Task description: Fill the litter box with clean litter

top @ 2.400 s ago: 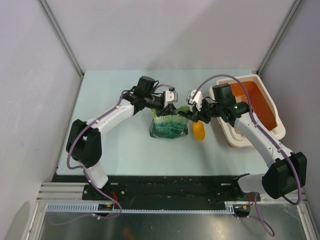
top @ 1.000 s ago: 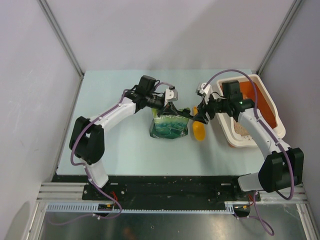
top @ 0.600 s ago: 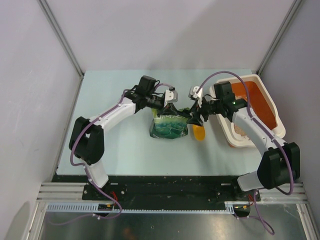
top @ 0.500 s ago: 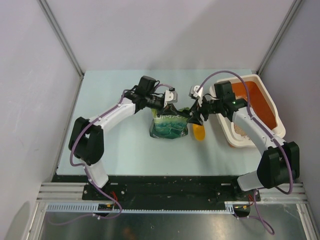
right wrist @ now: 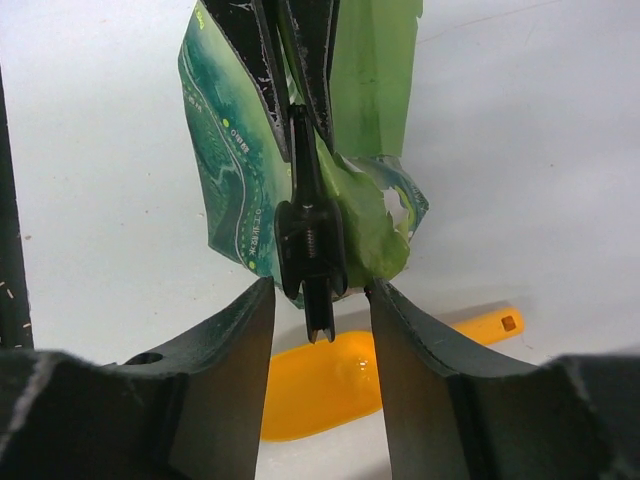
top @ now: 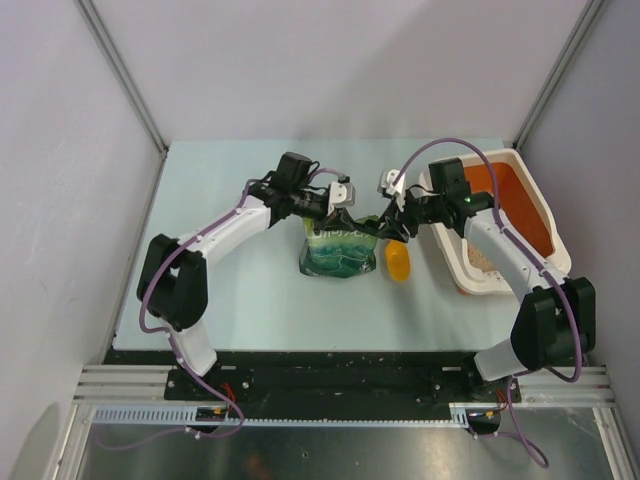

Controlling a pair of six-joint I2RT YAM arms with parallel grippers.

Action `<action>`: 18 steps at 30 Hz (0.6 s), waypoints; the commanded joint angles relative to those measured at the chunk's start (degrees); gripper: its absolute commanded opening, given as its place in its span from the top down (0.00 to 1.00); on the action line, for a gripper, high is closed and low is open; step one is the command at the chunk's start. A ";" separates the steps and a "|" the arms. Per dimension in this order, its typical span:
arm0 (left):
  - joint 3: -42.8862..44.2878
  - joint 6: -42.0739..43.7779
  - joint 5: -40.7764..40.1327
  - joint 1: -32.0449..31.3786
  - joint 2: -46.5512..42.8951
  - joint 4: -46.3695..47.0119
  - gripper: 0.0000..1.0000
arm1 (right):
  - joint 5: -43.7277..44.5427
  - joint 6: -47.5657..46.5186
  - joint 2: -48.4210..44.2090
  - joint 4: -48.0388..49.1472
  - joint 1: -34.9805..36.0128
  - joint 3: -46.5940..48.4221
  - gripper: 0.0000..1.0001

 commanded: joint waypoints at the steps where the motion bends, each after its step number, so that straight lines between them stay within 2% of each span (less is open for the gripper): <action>1: 0.94 0.92 1.22 -0.70 -2.24 -0.47 1.00 | -3.42 -1.81 1.35 -2.57 1.45 2.18 0.54; 7: 0.77 0.92 0.96 -0.70 -2.33 -0.39 1.00 | -6.06 -2.07 0.92 -3.62 1.79 2.88 0.51; 8: 0.59 1.00 0.78 -0.70 -2.33 -0.47 1.00 | -5.98 -2.51 0.48 -3.71 2.23 2.88 0.46; 10: 0.59 1.01 0.69 -0.70 -2.33 -0.56 1.00 | -4.32 -3.21 -1.27 -4.07 2.85 2.88 0.44; 12: 0.76 1.09 0.61 -0.70 -2.33 -0.47 1.00 | -3.61 -4.09 -2.16 -4.06 3.55 2.88 0.45; 15: 1.20 1.18 0.69 -0.62 -1.98 -0.47 1.00 | -2.81 -5.23 -2.43 -5.11 3.99 2.88 0.53; 18: 1.56 1.18 -0.09 -0.70 -1.63 -0.39 1.00 | -2.02 -7.51 -2.16 -7.14 4.95 2.88 0.57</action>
